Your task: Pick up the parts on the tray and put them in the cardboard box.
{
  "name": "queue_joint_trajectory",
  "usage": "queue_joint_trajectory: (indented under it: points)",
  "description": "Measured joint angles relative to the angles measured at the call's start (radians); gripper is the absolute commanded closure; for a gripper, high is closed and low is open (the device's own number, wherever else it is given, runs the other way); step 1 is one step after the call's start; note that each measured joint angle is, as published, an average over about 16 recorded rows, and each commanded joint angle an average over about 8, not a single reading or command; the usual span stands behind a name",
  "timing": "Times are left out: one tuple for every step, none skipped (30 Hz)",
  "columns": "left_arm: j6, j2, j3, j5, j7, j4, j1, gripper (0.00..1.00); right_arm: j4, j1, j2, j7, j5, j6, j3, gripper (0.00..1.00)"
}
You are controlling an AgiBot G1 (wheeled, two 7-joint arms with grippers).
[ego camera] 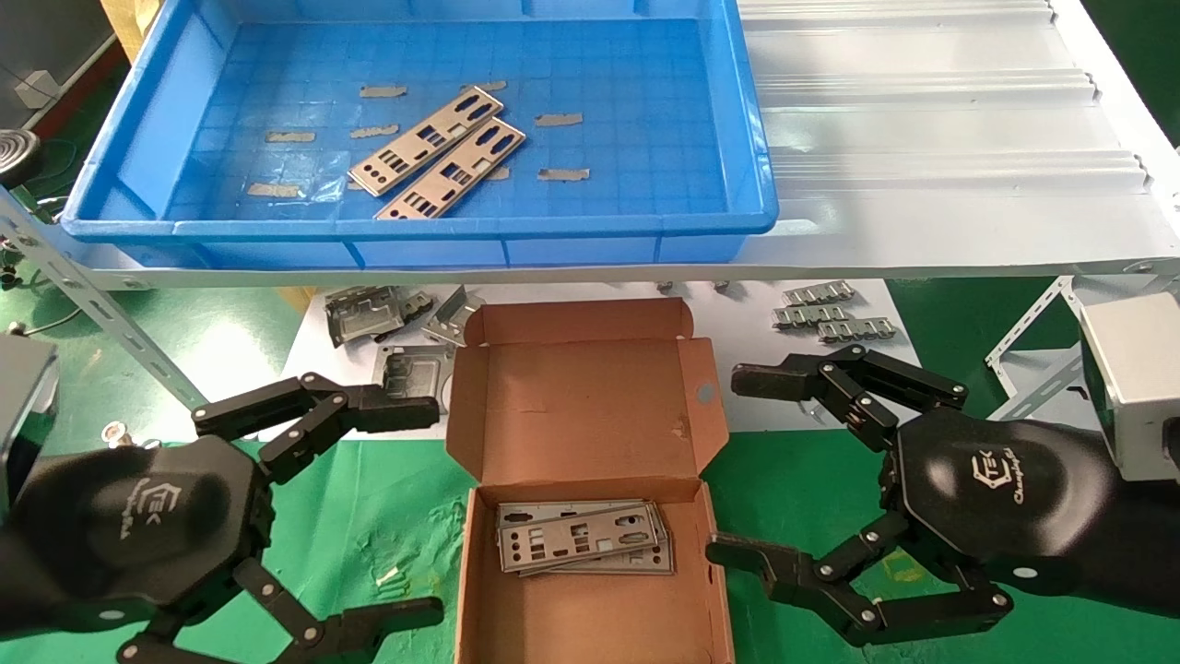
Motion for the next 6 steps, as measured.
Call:
queue_joint_trajectory:
  points:
    - [0.000,0.000,0.000,0.000,0.000,0.000,0.000,0.00,0.000,0.000,0.000,0.000,0.000,0.000,0.000,0.00]
    - [0.000,0.000,0.000,0.000,0.000,0.000,0.000,0.00,0.000,0.000,0.000,0.000,0.000,0.000,0.000,0.00]
    - [0.000,0.000,0.000,0.000,0.000,0.000,0.000,0.00,0.000,0.000,0.000,0.000,0.000,0.000,0.000,0.00]
    - [0.000,0.000,0.000,0.000,0.000,0.000,0.000,0.00,0.000,0.000,0.000,0.000,0.000,0.000,0.000,0.00]
    - [0.000,0.000,0.000,0.000,0.000,0.000,0.000,0.00,0.000,0.000,0.000,0.000,0.000,0.000,0.000,0.00]
    - [0.000,0.000,0.000,0.000,0.000,0.000,0.000,0.00,0.000,0.000,0.000,0.000,0.000,0.000,0.000,0.00]
